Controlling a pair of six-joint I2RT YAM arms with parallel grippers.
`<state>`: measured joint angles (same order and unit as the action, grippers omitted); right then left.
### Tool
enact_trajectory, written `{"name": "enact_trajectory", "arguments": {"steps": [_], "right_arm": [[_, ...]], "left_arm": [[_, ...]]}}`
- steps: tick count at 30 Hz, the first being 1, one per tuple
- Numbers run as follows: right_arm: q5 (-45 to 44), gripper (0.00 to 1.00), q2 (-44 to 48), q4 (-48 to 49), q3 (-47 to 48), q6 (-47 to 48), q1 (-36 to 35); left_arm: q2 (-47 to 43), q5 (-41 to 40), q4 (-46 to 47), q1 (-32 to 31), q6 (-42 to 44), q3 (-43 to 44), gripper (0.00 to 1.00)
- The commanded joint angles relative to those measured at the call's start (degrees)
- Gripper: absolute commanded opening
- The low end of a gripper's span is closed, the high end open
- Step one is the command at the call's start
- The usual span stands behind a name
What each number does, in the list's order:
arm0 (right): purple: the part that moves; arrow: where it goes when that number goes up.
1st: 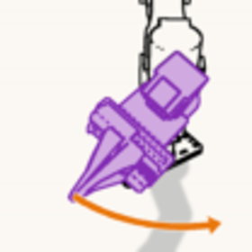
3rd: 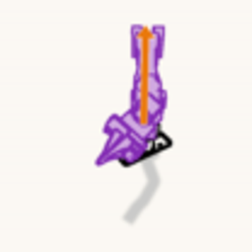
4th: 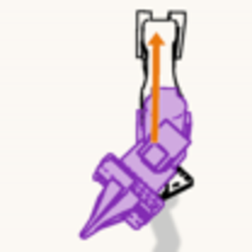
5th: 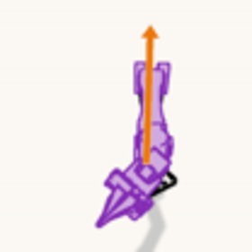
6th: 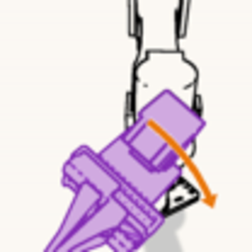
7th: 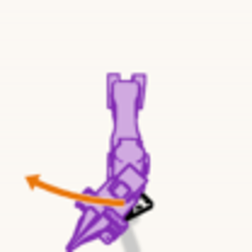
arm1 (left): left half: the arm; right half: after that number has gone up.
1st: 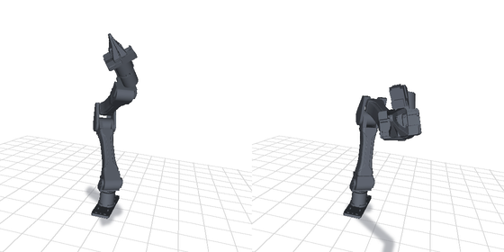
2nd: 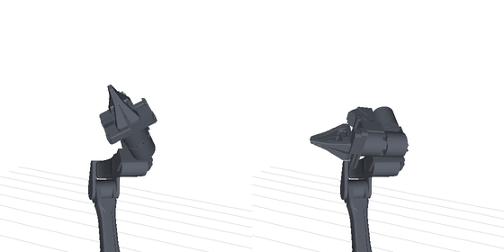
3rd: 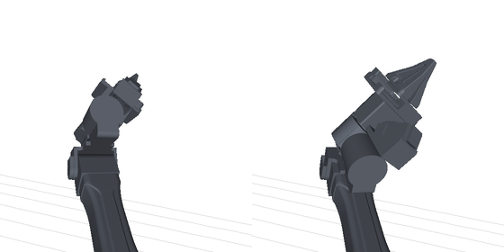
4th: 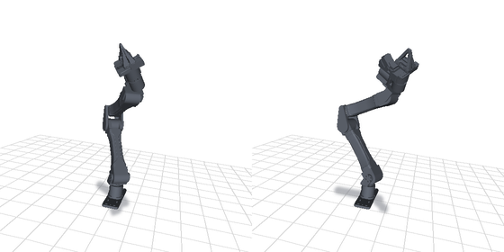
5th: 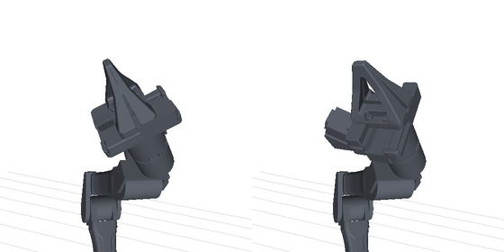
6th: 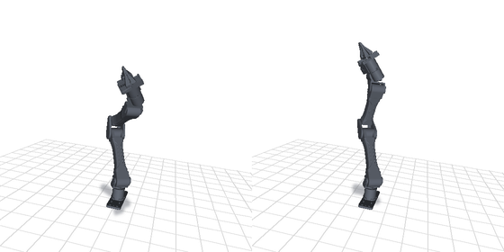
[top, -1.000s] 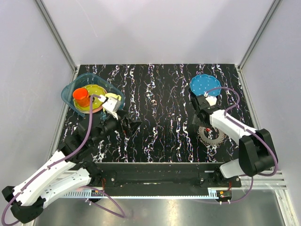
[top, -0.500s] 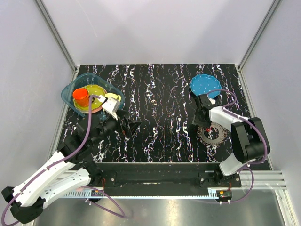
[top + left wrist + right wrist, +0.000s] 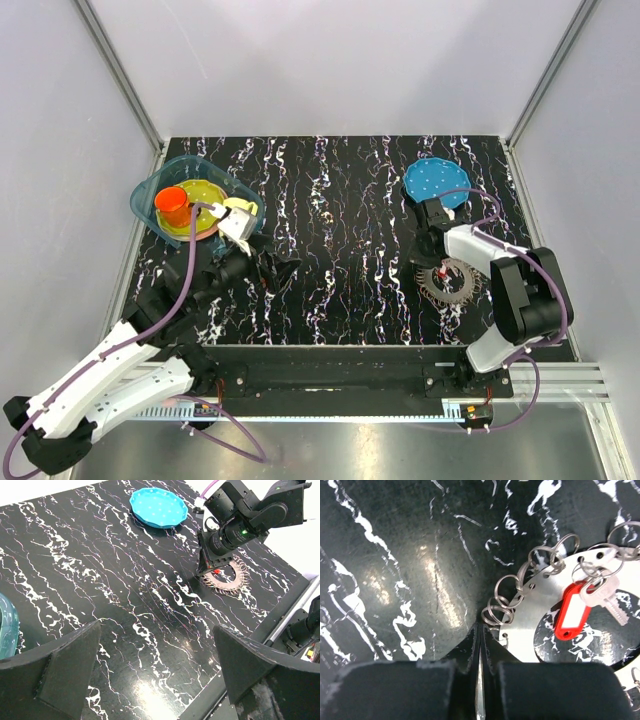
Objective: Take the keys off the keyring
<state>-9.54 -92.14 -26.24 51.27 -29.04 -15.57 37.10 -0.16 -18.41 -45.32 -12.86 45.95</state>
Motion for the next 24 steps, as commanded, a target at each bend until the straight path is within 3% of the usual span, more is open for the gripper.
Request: {"name": "enact_trajectory", "arguments": {"steps": [1, 5, 11, 14, 16, 17, 18, 20, 24], "right_arm": [[5.83, 0.00, 4.50, 0.58, -0.29, 0.04, 0.11], [12.87, 0.00, 9.42, 1.36, -1.86, -3.03, 0.11], [25.62, 0.00, 20.76, 10.23, -8.53, -12.08, 0.11], [18.10, 0.01, 24.02, 6.22, -7.59, -8.17, 0.10], [4.85, 0.18, 23.50, 1.92, -5.75, -5.25, 0.10], [1.31, 0.34, 22.63, 0.85, -4.00, -2.89, 0.10], [-3.51, 0.38, 20.01, -0.12, -2.94, -2.00, 0.10], [-6.53, 0.43, 16.13, -4.59, 1.09, -1.98, 0.28], [-4.45, 0.44, 5.07, -6.29, 4.54, -0.15, 0.28]], "left_arm": [[0.33, 0.43, 2.86, -0.03, -0.58, 0.01, 0.94], [3.67, 1.13, 0.22, -0.12, -6.46, 1.07, 0.91], [7.36, 0.87, 9.52, -1.96, -16.92, -6.83, 0.88], [10.35, 0.43, 11.73, -3.46, -18.60, -6.84, 0.86], [10.80, 0.43, 11.91, -4.60, -18.78, -6.40, 0.86], [10.54, 0.43, 12.26, -4.86, -18.78, -6.40, 0.86], [10.27, 0.34, 12.26, -5.30, -18.52, -6.32, 0.86], [8.87, 0.34, 12.09, -5.39, -18.08, -6.49, 0.86], [5.62, -1.24, 10.16, -5.48, -17.64, -7.46, 0.89]]}}
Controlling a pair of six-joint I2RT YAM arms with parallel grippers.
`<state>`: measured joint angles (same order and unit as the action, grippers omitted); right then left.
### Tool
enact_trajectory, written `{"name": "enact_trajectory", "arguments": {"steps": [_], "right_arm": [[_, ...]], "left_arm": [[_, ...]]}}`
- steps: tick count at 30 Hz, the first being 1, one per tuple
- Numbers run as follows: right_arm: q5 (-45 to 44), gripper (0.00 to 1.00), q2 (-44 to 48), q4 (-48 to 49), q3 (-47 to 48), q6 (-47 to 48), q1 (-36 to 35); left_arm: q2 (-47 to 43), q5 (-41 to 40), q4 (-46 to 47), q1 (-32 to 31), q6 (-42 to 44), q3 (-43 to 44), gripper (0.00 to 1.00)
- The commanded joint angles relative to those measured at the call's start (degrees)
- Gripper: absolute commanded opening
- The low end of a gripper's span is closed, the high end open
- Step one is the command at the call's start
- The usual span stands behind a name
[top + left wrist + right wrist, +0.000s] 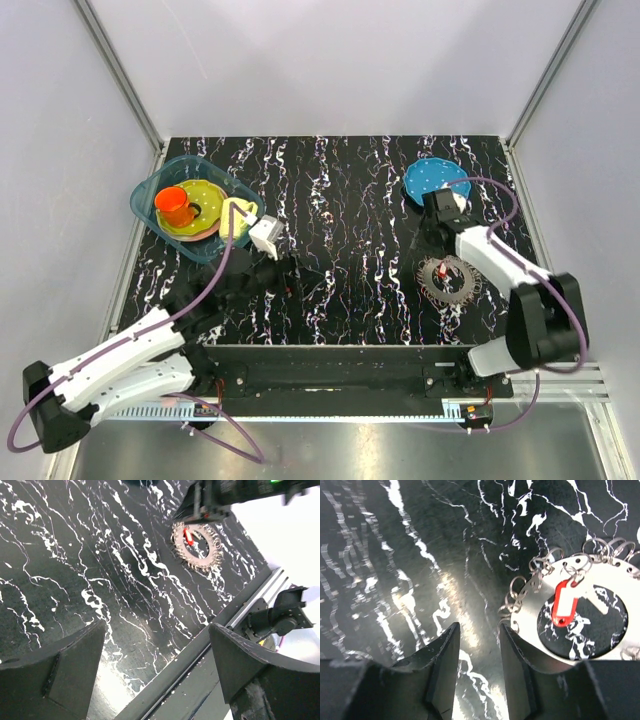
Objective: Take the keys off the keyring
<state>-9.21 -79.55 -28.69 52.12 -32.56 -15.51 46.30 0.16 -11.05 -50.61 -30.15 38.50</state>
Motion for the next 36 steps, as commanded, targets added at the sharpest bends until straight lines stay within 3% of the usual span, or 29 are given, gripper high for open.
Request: {"name": "enact_trajectory", "arguments": {"steps": [1, 11, 16, 19, 27, 32, 36], "right_arm": [[-4.76, 0.44, -8.94, -3.22, 4.13, 4.42, 0.04], [-11.18, 0.45, -21.25, -6.38, 11.59, 8.03, 0.30], [-11.18, 0.39, -24.95, -6.56, 13.01, 8.47, 0.30], [-11.26, 0.33, -24.87, -6.64, 12.92, 8.30, 0.48], [-11.35, 0.00, -21.27, -7.52, 11.78, 8.74, 0.39], [-9.78, 0.00, -16.88, -7.79, 9.94, 8.83, 0.39], [-2.58, 0.00, -10.91, -4.99, 6.86, 7.86, 0.39]], "left_arm": [[-4.11, -2.01, 2.35, -0.19, 0.00, -0.35, 0.89], [-6.75, -3.15, -2.66, -0.19, 2.90, 0.52, 0.92], [-7.19, -3.41, -3.98, -0.19, 3.96, 1.49, 0.92], [-7.72, -4.20, -4.33, -0.19, 4.31, 1.31, 0.93], [-7.90, -5.52, -4.33, -0.19, 4.40, 0.96, 0.93], [-5.79, -5.18, -4.95, -0.19, 4.40, 1.84, 0.92], [-2.19, -4.29, -3.28, -0.80, 3.79, 2.19, 0.89]]}}
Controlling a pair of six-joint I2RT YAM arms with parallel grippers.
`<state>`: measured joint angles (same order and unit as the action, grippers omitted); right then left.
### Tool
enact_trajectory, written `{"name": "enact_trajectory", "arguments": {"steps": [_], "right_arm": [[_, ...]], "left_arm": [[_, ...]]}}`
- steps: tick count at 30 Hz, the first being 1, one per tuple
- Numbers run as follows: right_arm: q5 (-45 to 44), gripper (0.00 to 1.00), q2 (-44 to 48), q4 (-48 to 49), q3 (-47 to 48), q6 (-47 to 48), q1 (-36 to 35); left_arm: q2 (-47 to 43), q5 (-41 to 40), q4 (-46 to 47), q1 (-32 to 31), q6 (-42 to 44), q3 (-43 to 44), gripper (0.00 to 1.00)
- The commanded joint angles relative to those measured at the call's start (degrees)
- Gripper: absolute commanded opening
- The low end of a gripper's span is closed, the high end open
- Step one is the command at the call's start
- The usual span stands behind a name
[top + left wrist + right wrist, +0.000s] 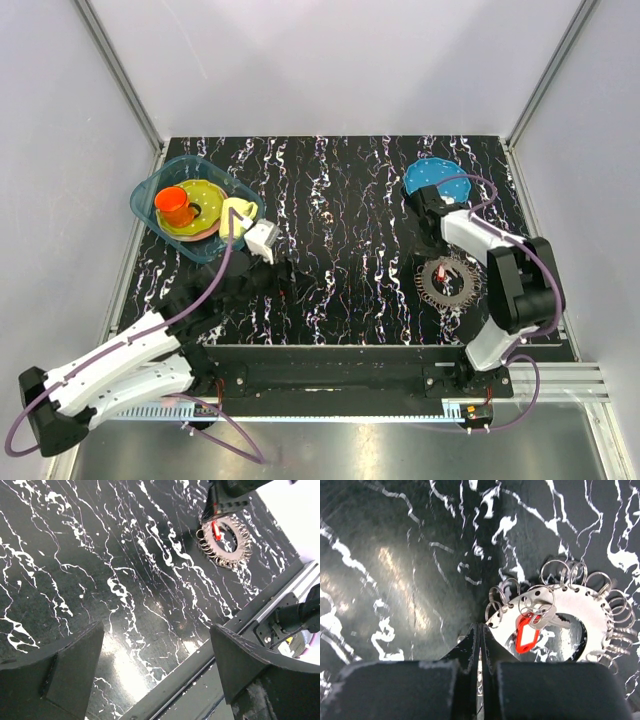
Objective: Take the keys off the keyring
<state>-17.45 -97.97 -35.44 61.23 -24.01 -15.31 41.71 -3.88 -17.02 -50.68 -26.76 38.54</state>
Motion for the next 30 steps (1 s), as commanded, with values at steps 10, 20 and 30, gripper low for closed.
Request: {"name": "enact_trajectory", "arguments": {"steps": [10, 20, 30], "right_arm": [[27.02, 0.00, 24.40, 13.72, -13.23, -9.37, 0.11], [34.85, 0.00, 39.25, 18.57, -17.99, -18.35, 0.11], [36.44, 0.00, 43.04, 18.39, -18.60, -20.20, 0.11]], "left_arm": [[10.66, -2.01, 19.79, -6.54, -0.57, -1.71, 0.92], [32.89, -0.34, 37.66, -11.81, 0.66, 4.51, 0.94], [48.89, 0.63, 47.16, -11.99, -0.31, 11.20, 0.90]]}}
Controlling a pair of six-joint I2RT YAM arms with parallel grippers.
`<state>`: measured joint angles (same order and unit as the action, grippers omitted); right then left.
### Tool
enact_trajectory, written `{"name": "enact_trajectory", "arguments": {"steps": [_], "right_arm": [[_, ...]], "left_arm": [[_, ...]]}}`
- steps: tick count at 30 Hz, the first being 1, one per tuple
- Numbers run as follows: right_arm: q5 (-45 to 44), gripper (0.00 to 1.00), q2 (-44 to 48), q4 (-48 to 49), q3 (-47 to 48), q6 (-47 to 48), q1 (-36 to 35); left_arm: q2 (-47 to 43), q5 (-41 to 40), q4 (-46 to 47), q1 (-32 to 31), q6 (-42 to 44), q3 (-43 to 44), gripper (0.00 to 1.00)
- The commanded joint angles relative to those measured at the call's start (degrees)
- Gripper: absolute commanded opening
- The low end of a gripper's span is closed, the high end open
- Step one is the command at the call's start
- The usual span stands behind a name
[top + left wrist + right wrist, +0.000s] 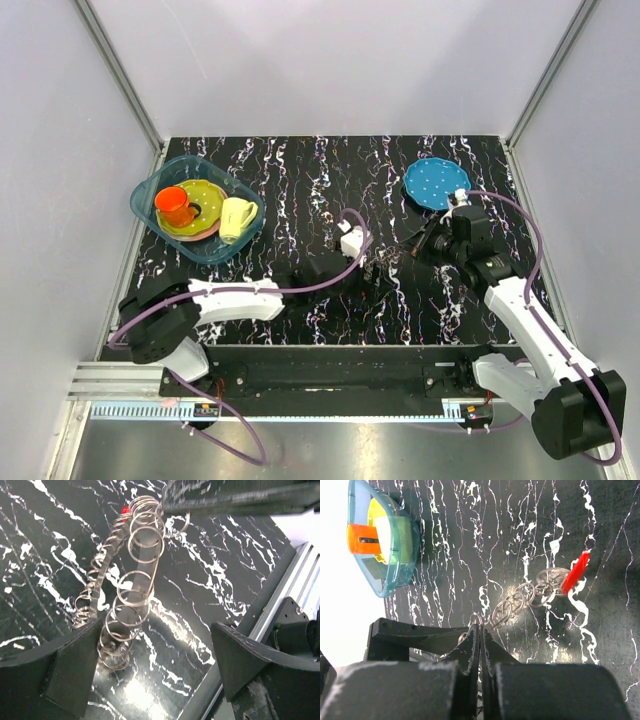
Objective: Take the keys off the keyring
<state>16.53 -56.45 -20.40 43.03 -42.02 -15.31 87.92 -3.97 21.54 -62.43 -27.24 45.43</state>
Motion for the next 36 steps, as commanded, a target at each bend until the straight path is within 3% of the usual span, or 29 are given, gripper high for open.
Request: {"name": "enact_trajectory", "arguments": {"steps": [1, 6, 11, 13, 17, 18, 19, 25, 26, 27, 30, 36], "right_arm": [[2.62, 0.00, 1.69, 3.53, -0.49, -2.19, 0.11], [3.85, 0.00, 2.04, 3.44, -0.31, -1.84, 0.11], [4.29, 0.00, 2.57, 3.53, -0.14, -1.93, 0.19], [4.56, 0.00, 2.83, 3.53, -0.13, -2.01, 0.10], [4.73, 0.00, 3.53, 3.62, -0.05, -2.10, 0.19], [4.73, 0.00, 3.71, 3.53, 0.04, -1.93, 0.19], [4.91, 0.00, 3.80, 3.44, -0.05, -1.66, 0.11], [6.84, 0.03, 4.50, 3.44, 0.65, 0.79, 0.11], [7.02, 0.08, 4.85, 3.44, 0.83, 1.67, 0.11], [7.37, 0.21, 5.29, 3.44, 1.44, 4.20, 0.11], [9.30, 0.40, 7.83, 2.22, 3.72, 11.14, 0.11], [10.19, 0.55, 17.67, 0.45, 4.09, 23.01, 0.11]], "left_arm": [[3.91, 0.80, 9.22, -0.23, 0.44, 4.84, 0.89], [5.68, -1.66, 7.73, -0.14, 2.11, 6.08, 0.80], [6.91, -1.57, 6.50, -0.23, 3.25, 7.48, 0.56], [7.35, -0.96, 7.02, -0.23, 3.43, 7.48, 0.51], [7.71, 0.54, 8.34, -0.23, 3.60, 7.39, 0.23], [7.36, 1.24, 8.43, -0.23, 3.60, 7.31, 0.06], [7.27, 1.42, 8.34, -0.23, 3.52, 7.30, 0.00], [3.41, 2.47, 7.55, -0.23, 3.69, 5.47, 0.00], [2.79, 2.56, 7.29, -0.06, 3.86, 5.29, 0.00], [2.00, 3.17, 6.42, -0.06, 3.95, 5.02, 0.00], [-1.25, 6.40, 4.92, 0.65, 3.87, 4.06, 0.00], [-10.64, 8.01, -0.43, 1.79, 4.13, 1.16, 0.00]]}}
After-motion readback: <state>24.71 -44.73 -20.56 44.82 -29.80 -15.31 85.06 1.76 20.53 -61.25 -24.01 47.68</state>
